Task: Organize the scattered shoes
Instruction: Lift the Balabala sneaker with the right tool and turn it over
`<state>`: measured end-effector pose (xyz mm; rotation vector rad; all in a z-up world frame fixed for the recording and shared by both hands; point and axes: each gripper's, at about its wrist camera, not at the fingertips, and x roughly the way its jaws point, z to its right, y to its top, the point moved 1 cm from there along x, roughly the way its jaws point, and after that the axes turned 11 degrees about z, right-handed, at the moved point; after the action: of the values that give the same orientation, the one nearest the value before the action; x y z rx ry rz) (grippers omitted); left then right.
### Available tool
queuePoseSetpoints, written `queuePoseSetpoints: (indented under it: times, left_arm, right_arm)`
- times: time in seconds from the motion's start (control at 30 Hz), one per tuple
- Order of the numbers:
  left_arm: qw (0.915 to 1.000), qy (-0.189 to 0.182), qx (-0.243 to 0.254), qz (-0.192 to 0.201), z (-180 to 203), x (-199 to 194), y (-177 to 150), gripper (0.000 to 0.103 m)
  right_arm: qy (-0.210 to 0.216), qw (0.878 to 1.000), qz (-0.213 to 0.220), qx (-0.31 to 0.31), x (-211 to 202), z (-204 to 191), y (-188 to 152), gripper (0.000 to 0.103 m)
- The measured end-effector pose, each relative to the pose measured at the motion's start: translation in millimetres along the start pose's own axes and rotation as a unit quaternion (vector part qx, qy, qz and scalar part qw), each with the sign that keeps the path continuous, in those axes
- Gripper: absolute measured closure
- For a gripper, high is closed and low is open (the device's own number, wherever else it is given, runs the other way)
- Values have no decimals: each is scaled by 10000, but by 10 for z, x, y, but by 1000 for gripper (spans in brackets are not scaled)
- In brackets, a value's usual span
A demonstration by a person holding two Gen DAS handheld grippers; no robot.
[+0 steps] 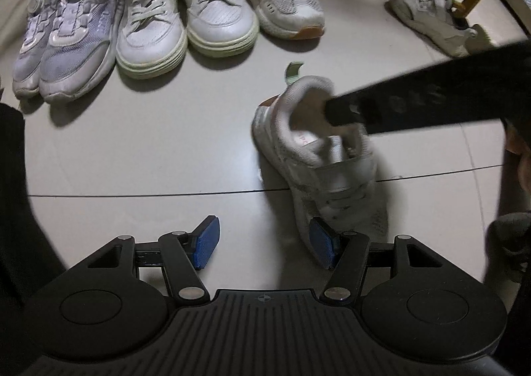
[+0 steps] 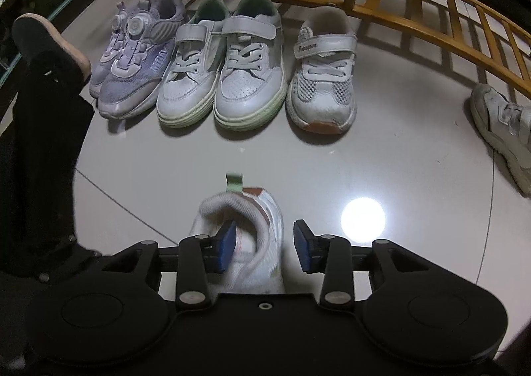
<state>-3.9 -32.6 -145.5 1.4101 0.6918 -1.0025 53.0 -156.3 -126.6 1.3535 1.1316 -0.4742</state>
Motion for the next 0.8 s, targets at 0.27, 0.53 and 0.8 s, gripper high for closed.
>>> queuePoseSetpoints:
  times: [0.27,0.53,0.8]
  left_arm:
    - [9997,81,-135,184,-130,-72,127,42]
    - [9980,187,-297,519,-241,-187,389,42]
    - [9970,317,213,680,-99,-70,576,42]
  right_arm:
    - [181,9997,76,136,-271,123,-202,52]
    - [298,9990,-143,-295,-320,-47,-446,29]
    - [319,9961,-558,-605,-51,-265,-685,26]
